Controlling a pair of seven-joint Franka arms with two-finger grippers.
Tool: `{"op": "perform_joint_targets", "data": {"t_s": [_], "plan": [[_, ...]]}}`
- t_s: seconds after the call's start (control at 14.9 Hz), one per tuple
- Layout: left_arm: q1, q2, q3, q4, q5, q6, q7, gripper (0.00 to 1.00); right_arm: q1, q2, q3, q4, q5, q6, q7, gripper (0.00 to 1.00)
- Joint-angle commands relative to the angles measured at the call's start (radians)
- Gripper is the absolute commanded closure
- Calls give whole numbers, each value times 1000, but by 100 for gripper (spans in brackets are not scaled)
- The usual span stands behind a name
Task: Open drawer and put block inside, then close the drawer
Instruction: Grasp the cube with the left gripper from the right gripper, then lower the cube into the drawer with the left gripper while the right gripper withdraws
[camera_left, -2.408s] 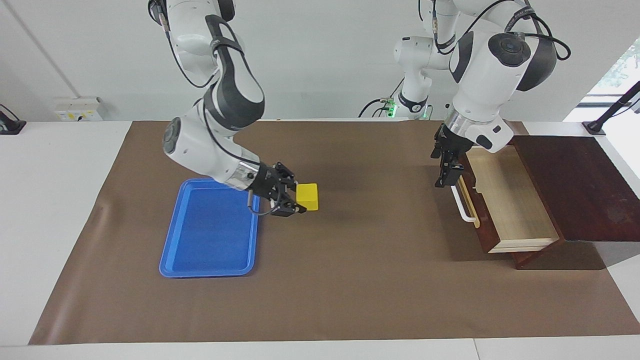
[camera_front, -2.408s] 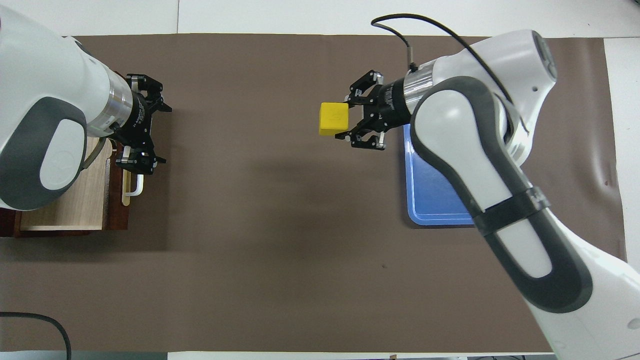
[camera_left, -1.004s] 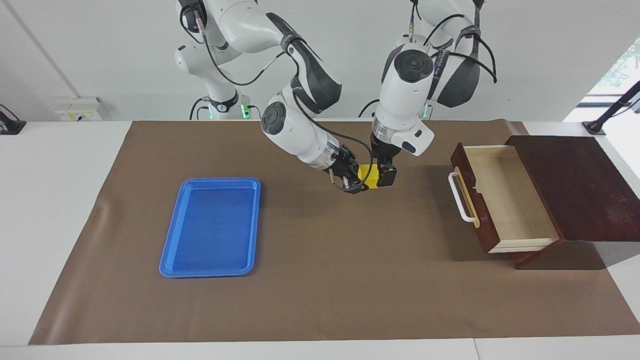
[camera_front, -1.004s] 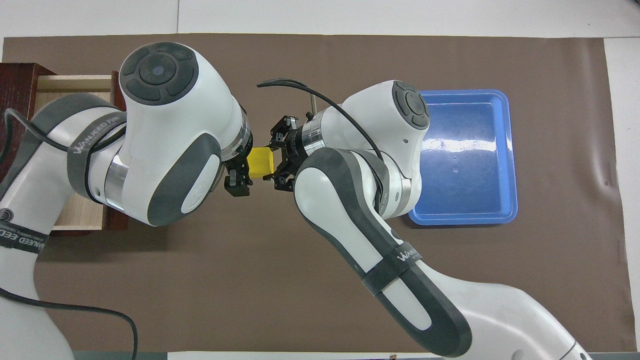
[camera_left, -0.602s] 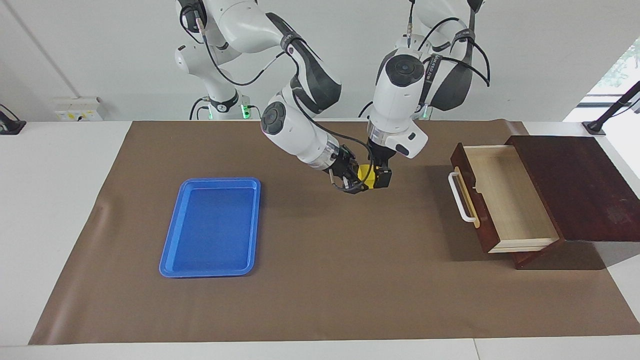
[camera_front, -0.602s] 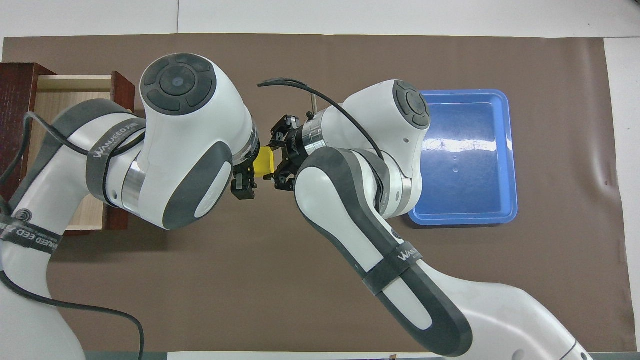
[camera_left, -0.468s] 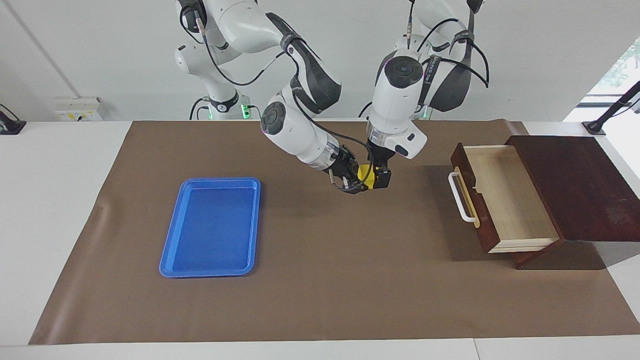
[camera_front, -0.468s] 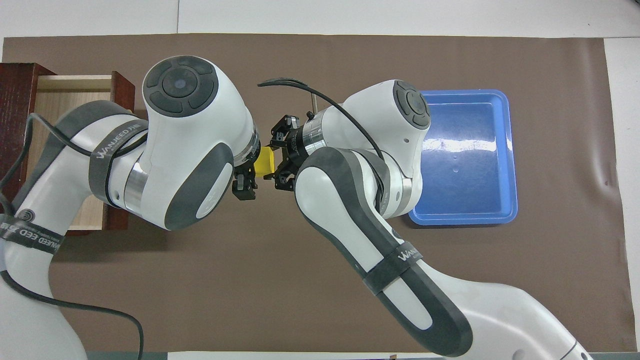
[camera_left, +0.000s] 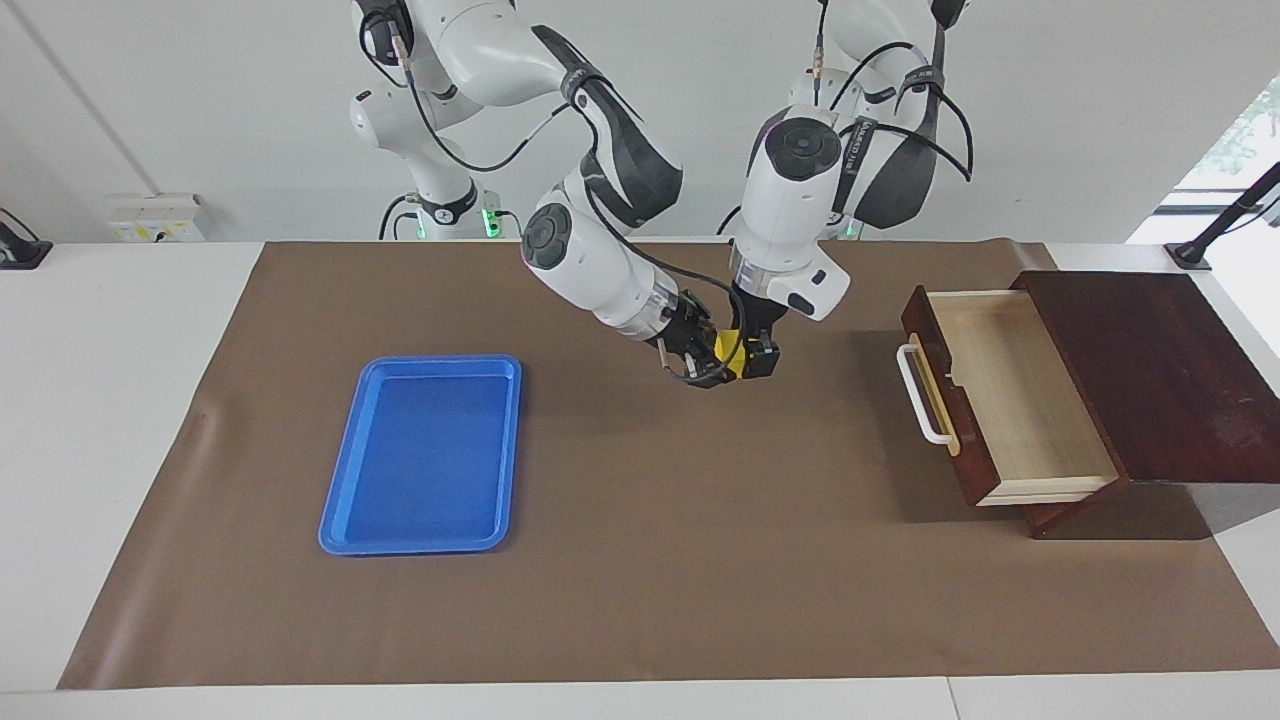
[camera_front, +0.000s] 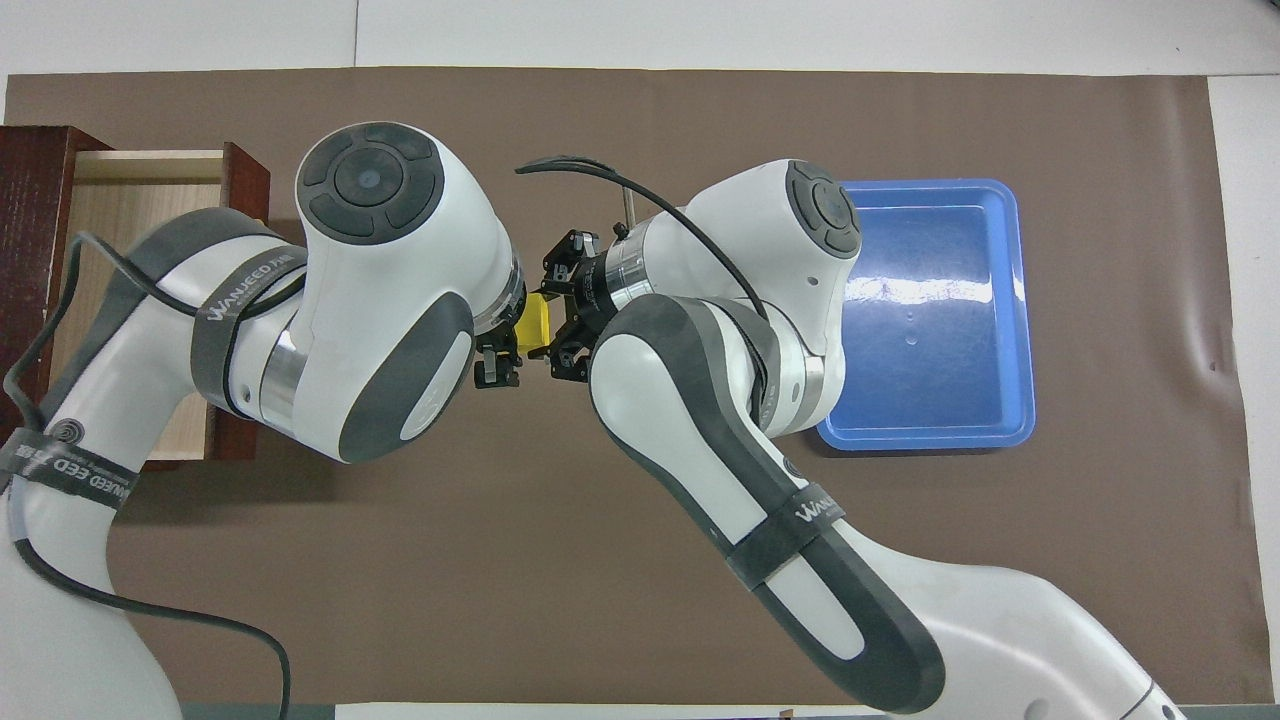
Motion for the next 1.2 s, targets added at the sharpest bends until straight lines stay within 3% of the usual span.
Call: {"op": "perform_joint_targets", "data": {"t_s": [0.0, 0.33, 0.4, 0.47, 0.54, 0.6, 0.8, 1.0, 1.14], "plan": [[-14, -24, 10, -27, 21, 19, -18, 100, -10, 0, 4, 10, -18, -6, 7, 100], [-14, -22, 9, -21, 21, 18, -12, 100, -10, 0, 4, 9, -18, -7, 8, 100], [-13, -21, 9, -13, 21, 7, -12, 100, -14, 0, 4, 9, -17, -9, 13, 61], [-10, -21, 9, -7, 21, 0, -10, 100, -18, 0, 4, 9, -15, -7, 13, 43], [-7, -21, 9, -2, 21, -1, -9, 100, -23, -5, 1, 5, -17, -7, 10, 15], [-5, -21, 9, 4, 21, -2, -9, 100, -44, -17, -1, -1, -18, -12, 5, 0], [25, -44, 15, 7, 21, -30, 14, 100, -133, -57, 1, -10, -18, -59, 2, 0], [162, -117, 15, 1, 13, -71, 123, 100, -226, -124, -2, -57, -23, -117, -53, 0], [244, -128, 16, 11, 10, -112, 232, 100, -299, -181, -2, -103, -78, -182, -195, 0]]}}
